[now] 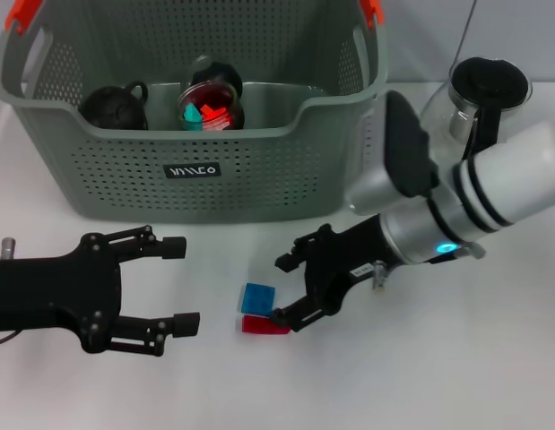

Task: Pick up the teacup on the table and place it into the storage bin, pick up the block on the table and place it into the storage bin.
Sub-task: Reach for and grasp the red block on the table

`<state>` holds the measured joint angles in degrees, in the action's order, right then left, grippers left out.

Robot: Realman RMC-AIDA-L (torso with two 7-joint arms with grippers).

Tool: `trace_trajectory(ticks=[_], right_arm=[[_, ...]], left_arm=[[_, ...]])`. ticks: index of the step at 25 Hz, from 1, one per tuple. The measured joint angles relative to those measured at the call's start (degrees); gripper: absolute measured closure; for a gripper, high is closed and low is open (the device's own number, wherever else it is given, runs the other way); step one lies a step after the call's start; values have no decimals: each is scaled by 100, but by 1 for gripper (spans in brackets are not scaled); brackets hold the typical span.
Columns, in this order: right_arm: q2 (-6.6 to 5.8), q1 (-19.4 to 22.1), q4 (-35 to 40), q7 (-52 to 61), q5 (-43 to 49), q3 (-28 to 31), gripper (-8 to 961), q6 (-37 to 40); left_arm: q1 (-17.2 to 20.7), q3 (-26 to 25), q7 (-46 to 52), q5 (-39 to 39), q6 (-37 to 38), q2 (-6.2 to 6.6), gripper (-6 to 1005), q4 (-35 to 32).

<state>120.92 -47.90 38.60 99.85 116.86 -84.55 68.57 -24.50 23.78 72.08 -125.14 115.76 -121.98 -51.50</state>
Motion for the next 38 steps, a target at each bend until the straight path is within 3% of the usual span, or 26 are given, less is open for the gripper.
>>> trace_trajectory(ticks=[10,28,38], right_arm=[[1,-6,-18,27,-665,-989,100,-906],[8,-64,85,-1,-907,-1786,100,-903],[28,-87,17,-287,-1509,-2323,100,-1161]], left_arm=[[-30,25,8,-38,-125,-4,63,33],[-145,27,7,-99,-266,34,62,151],[-178,40,-11,-99,-311,43,63,263]])
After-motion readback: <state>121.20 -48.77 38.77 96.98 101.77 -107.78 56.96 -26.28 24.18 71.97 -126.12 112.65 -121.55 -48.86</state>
